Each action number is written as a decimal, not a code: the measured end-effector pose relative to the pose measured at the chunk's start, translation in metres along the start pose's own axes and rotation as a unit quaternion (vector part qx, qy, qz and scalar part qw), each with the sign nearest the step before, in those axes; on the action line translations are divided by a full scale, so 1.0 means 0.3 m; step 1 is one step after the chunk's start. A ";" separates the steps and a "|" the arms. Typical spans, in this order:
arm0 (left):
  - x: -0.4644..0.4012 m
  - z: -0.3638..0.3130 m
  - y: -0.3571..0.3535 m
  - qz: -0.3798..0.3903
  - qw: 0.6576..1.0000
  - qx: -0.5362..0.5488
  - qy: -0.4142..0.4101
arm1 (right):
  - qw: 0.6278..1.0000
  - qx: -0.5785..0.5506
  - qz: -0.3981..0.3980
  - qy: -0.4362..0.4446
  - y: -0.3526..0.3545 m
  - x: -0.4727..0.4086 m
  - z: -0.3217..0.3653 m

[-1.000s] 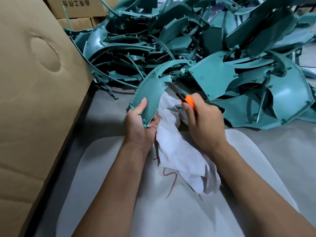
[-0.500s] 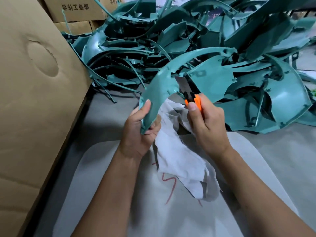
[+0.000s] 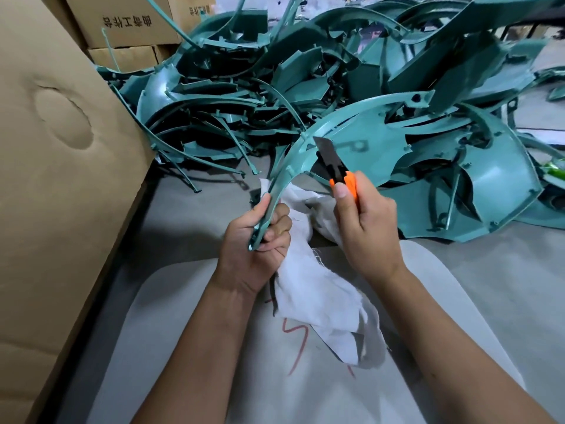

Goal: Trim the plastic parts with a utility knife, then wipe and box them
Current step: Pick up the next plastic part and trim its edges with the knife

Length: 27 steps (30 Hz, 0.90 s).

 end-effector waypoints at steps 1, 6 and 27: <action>0.000 -0.004 0.003 -0.005 1.000 -0.002 -0.002 | 1.000 0.009 -0.009 -0.011 0.004 -0.004 -0.009; 0.002 -0.005 0.004 -0.009 1.000 -0.004 -0.003 | 0.999 0.007 -0.037 0.006 0.015 0.004 -0.003; 0.010 -0.085 0.054 0.097 0.994 -0.043 -0.013 | 0.998 0.034 -0.050 -0.006 0.066 -0.022 -0.042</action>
Point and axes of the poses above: each hand's wrist, its own x-axis away from the middle knuckle, its own y-axis out of the back of the hand, z = x × y, the point moved 4 cm from there along -x, towards the middle knuckle, and after that the axes turned 13 degrees about -y, right-handed, at the moved point
